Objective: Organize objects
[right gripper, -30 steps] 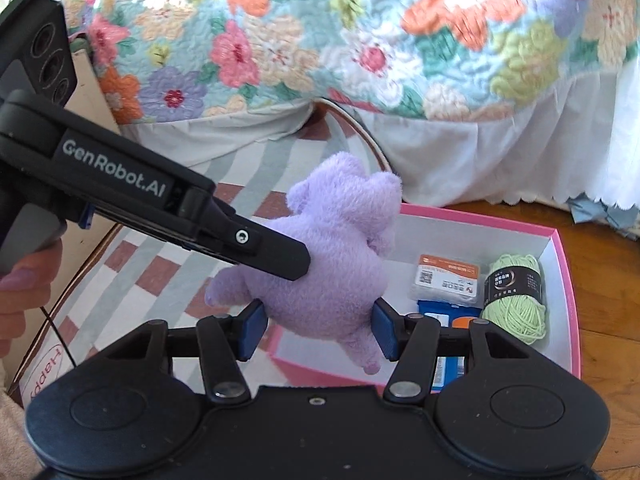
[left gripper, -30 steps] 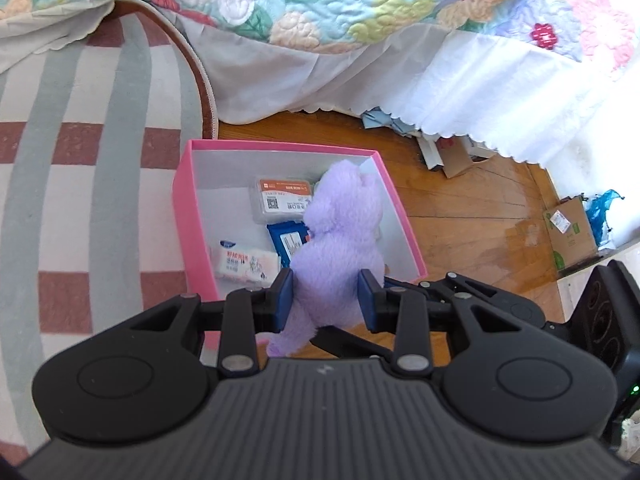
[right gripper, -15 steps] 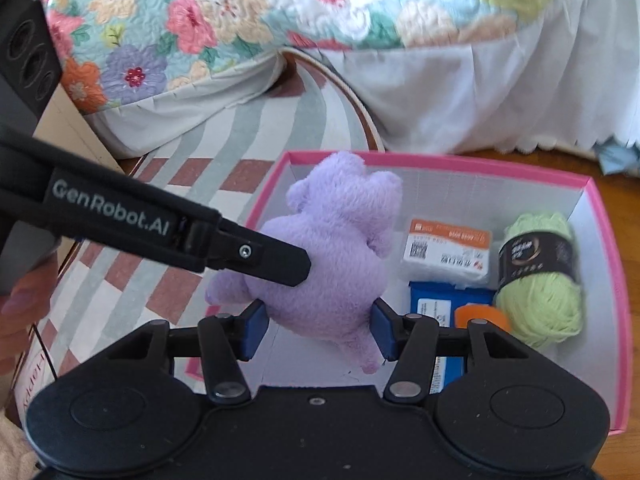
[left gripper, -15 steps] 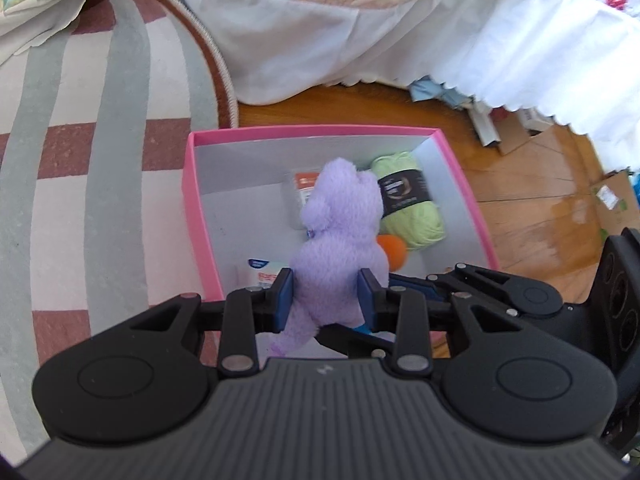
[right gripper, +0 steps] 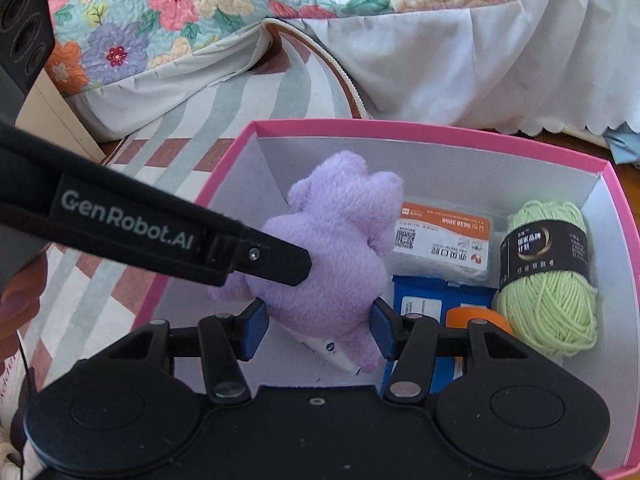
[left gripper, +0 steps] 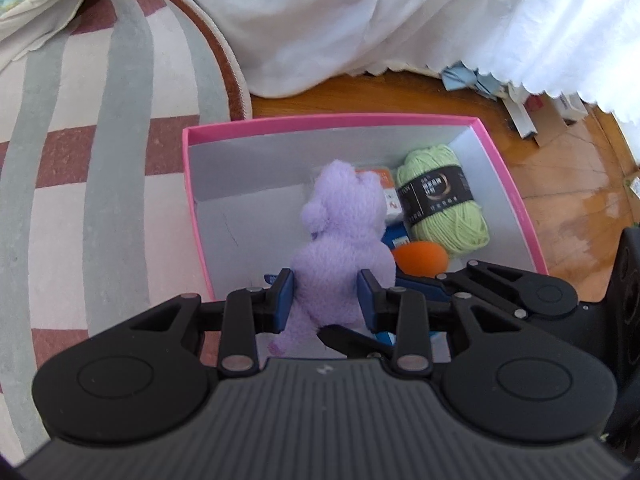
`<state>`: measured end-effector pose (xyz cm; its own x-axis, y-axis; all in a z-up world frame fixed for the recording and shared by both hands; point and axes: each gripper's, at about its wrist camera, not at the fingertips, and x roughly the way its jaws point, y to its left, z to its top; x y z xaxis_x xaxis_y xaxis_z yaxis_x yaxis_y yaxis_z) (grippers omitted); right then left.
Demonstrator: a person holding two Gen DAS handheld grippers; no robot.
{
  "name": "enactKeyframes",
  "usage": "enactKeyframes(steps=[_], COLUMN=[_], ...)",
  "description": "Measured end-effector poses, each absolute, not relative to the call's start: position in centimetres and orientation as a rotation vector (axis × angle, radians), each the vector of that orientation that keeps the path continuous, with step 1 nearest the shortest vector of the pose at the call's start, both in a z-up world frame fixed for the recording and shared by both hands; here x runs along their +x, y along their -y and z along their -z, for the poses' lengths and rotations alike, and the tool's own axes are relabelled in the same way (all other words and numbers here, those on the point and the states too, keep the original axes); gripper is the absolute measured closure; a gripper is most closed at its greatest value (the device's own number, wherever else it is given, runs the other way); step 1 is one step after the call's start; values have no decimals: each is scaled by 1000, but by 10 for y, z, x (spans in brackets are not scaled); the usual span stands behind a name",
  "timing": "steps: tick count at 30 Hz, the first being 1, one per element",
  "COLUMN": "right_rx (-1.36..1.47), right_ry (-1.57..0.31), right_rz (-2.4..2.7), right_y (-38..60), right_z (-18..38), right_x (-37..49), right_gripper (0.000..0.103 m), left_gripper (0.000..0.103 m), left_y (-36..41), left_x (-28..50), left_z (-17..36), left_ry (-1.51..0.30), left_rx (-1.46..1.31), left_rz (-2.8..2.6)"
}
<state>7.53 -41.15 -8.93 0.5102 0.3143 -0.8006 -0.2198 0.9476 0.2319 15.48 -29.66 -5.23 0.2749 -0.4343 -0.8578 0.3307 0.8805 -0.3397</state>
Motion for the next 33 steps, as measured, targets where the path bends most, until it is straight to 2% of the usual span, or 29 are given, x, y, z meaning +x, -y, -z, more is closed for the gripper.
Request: enactKeyframes(steps=[9, 16, 23, 29, 33], right_rx=[71, 87, 42, 30, 21], right_ry=[-963, -884, -856, -841, -839], right_rz=[-309, -344, -354, -323, -301], right_y=[412, 405, 383, 366, 354], right_z=[88, 61, 35, 13, 1], right_x=[63, 30, 7, -12, -23], right_gripper=[40, 35, 35, 34, 29], left_gripper=[70, 70, 69, 67, 62], left_y=[279, 255, 224, 198, 177], left_x=[135, 107, 80, 55, 39], left_z=[34, 4, -11, -20, -23], left_ry=[-1149, -1084, -1075, -1069, -1068], left_rx=[-159, -129, -96, -50, -41], left_rz=[488, 465, 407, 352, 313])
